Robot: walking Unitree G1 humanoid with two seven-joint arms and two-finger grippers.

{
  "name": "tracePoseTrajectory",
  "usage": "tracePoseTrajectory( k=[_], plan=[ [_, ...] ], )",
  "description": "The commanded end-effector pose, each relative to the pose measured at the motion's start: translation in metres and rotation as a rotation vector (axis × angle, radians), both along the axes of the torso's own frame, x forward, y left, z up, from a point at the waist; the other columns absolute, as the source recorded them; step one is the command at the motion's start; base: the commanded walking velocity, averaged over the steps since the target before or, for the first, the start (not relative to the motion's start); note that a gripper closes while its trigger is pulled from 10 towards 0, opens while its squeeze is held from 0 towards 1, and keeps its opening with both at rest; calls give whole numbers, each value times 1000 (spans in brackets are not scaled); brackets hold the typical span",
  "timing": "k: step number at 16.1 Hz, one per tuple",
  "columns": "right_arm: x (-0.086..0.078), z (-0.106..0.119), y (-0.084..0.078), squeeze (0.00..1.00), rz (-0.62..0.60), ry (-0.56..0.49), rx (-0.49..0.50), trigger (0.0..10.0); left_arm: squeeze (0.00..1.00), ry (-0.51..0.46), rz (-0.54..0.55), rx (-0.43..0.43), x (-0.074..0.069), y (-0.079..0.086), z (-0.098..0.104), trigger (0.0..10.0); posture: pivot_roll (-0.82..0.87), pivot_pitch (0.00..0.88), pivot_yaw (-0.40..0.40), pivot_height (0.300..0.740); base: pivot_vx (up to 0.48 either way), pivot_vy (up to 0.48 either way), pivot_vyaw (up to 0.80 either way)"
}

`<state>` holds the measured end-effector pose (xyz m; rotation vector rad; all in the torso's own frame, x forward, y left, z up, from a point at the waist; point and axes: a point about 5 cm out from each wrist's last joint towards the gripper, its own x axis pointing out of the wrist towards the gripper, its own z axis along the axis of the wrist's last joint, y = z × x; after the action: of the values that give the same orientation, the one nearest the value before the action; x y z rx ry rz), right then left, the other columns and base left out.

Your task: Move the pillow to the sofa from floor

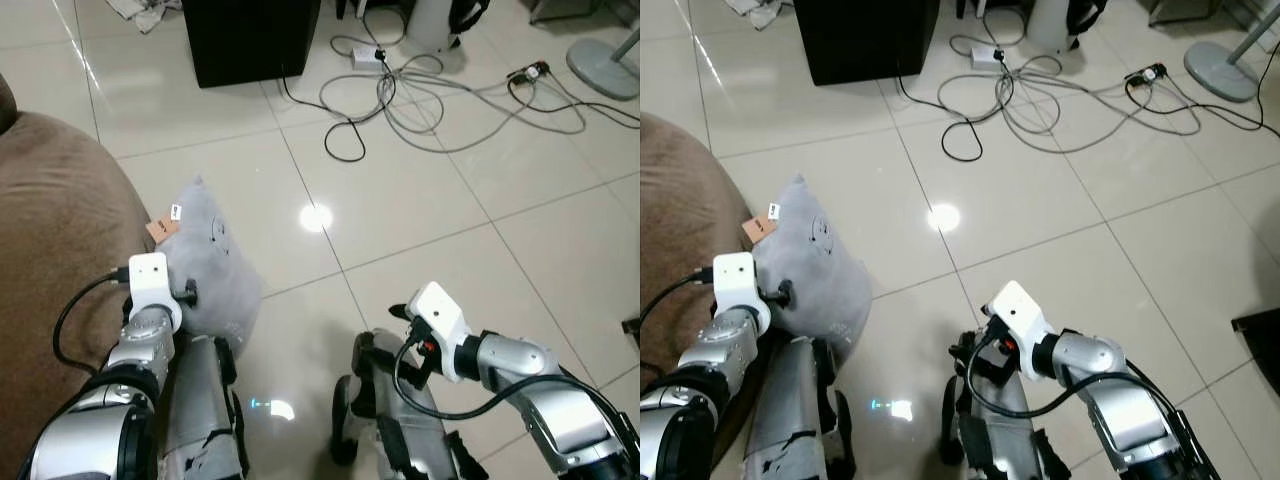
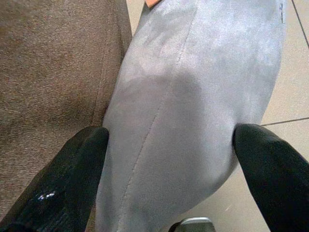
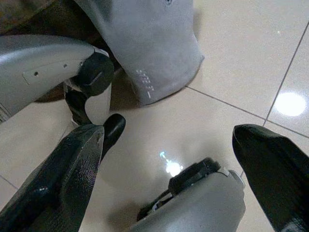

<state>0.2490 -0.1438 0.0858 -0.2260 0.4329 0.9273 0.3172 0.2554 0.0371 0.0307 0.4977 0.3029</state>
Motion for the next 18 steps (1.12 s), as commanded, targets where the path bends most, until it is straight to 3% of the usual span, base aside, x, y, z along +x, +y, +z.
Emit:
tracePoseTrajectory(
  k=[1, 4, 5, 6, 7, 18],
  plan=[
    [-5, -5, -4, 0, 9, 10, 12, 10000, 0, 67, -23, 8, -10, -2, -14, 10000, -70, 323, -135, 576, 0, 0, 0],
    [-4, -4, 0, 0, 13, -6, 26, 10000, 0, 73, -56, 35, -9, -4, -13, 10000, -70, 321, -133, 576, 0, 0, 0],
    [-5, -5, 1, 0, 14, -6, 29, 10000, 0, 69, -69, 32, -9, -5, -13, 6784, -70, 321, -133, 576, 0, 0, 0],
    [-5, -5, 1, 0, 15, -6, 30, 10000, 0, 66, -72, 28, -8, -6, -13, 6784, -70, 321, -133, 576, 0, 0, 0],
    [-7, -5, 2, 0, 19, -6, 31, 10000, 0, 63, -74, 24, -8, -6, -13, 0, -70, 321, -133, 576, 0, 0, 0],
    [2, -2, 12, 0, 9, -27, 68, 10000, 0, 63, -92, -29, -11, -8, -16, 0, -72, 315, -125, 576, 0, 0, 0]
  ],
)
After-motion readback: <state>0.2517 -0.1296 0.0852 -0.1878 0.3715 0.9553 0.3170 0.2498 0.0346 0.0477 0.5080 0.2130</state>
